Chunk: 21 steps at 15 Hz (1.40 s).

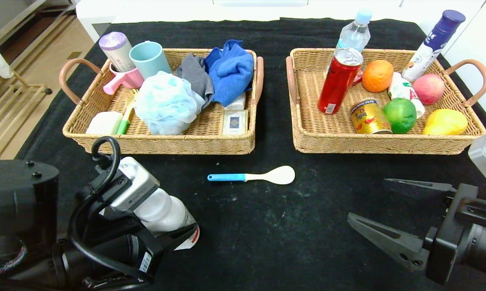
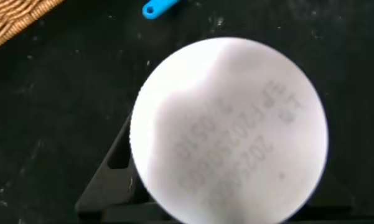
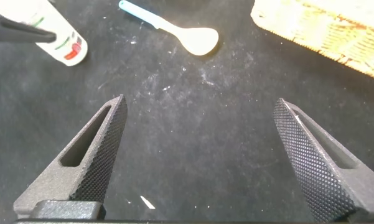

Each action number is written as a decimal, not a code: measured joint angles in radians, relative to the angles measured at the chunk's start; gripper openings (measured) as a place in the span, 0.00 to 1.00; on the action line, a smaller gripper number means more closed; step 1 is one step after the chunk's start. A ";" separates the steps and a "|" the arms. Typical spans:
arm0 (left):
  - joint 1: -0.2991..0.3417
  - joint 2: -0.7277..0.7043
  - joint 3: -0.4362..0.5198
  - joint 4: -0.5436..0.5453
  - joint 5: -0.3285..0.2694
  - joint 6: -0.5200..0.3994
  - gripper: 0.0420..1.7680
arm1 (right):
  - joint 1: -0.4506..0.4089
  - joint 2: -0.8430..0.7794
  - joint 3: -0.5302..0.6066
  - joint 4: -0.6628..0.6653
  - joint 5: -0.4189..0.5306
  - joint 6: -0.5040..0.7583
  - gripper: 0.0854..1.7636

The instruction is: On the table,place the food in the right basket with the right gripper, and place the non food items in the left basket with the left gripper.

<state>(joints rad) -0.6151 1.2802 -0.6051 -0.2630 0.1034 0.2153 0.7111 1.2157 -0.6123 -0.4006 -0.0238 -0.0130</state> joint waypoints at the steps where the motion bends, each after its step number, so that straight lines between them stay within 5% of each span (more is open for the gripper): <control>1: 0.000 0.001 0.000 0.000 0.000 0.000 0.56 | 0.000 0.000 0.000 -0.001 0.000 0.000 0.97; 12: -0.010 -0.037 -0.025 -0.010 -0.007 -0.013 0.56 | -0.009 -0.026 -0.013 0.012 0.006 0.001 0.97; 21: -0.181 0.023 -0.202 -0.010 -0.003 -0.024 0.56 | -0.113 -0.051 -0.072 0.017 0.004 0.001 0.97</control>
<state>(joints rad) -0.7957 1.3028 -0.8072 -0.2728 0.1004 0.1913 0.5979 1.1651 -0.6845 -0.3834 -0.0200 -0.0119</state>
